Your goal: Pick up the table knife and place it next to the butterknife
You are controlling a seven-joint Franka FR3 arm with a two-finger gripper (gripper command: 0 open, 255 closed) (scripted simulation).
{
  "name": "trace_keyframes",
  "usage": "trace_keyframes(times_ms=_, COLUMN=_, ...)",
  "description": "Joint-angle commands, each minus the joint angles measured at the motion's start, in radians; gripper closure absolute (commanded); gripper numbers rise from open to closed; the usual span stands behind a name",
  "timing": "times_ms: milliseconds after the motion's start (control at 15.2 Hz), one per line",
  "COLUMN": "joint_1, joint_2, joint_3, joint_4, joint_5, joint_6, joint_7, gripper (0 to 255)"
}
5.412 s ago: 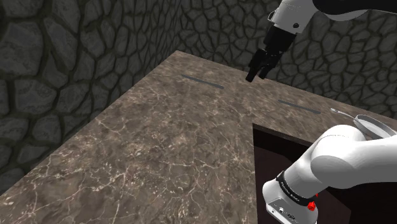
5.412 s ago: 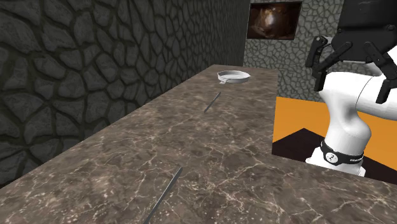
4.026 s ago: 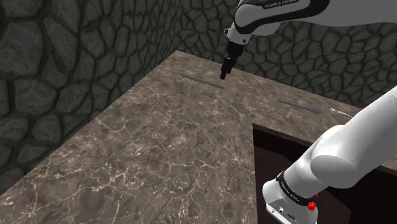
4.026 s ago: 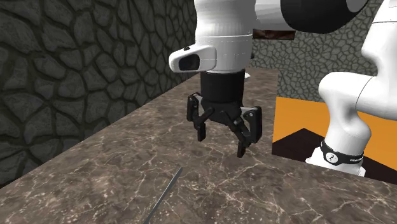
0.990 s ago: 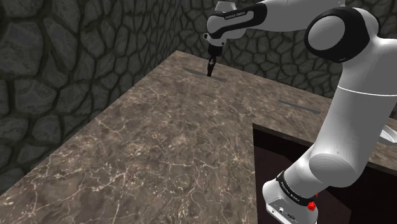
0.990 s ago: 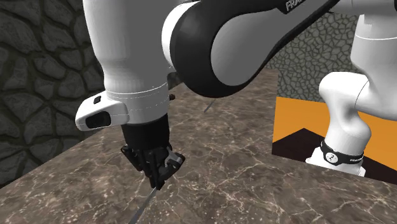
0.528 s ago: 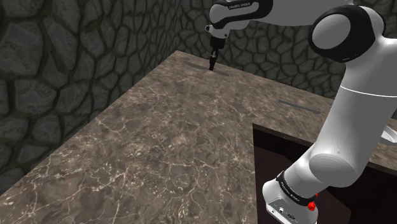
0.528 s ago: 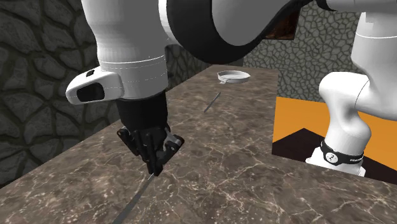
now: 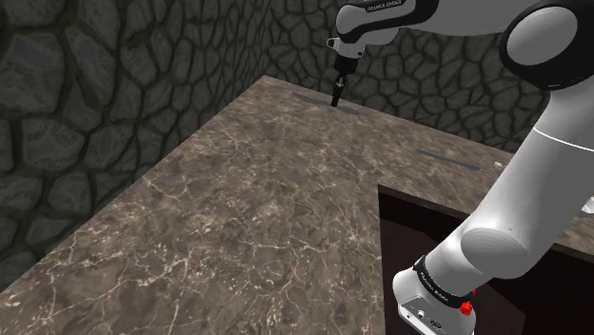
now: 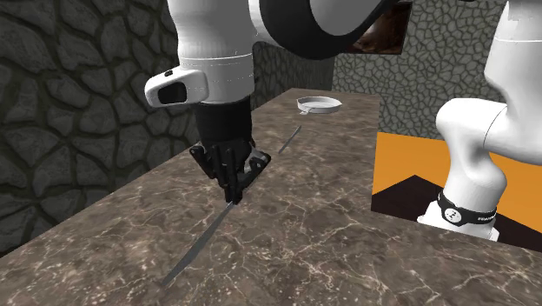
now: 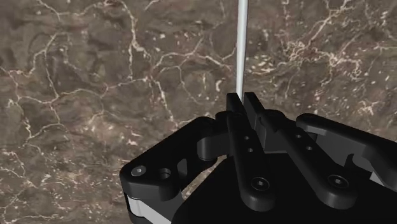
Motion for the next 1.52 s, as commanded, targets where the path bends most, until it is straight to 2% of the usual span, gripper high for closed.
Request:
trace_keyframes(times_ms=0, joint_1=-0.013, joint_2=-0.06, joint_3=-0.013, joint_4=-0.076, joint_5=-0.011, joint_6=0.017, joint_7=-0.024, gripper=255)
trace_keyframes(times_ms=726, joint_1=-0.111, joint_2=-0.319, joint_3=-0.11, joint_4=-0.37, joint_5=-0.087, joint_6=0.068, joint_7=-0.185, gripper=255)
trace_keyframes(times_ms=1452, joint_1=-0.235, joint_2=-0.499, joint_3=-0.244, joint_4=-0.523, joint_5=-0.191, joint_6=0.067, joint_7=-0.383, gripper=255)
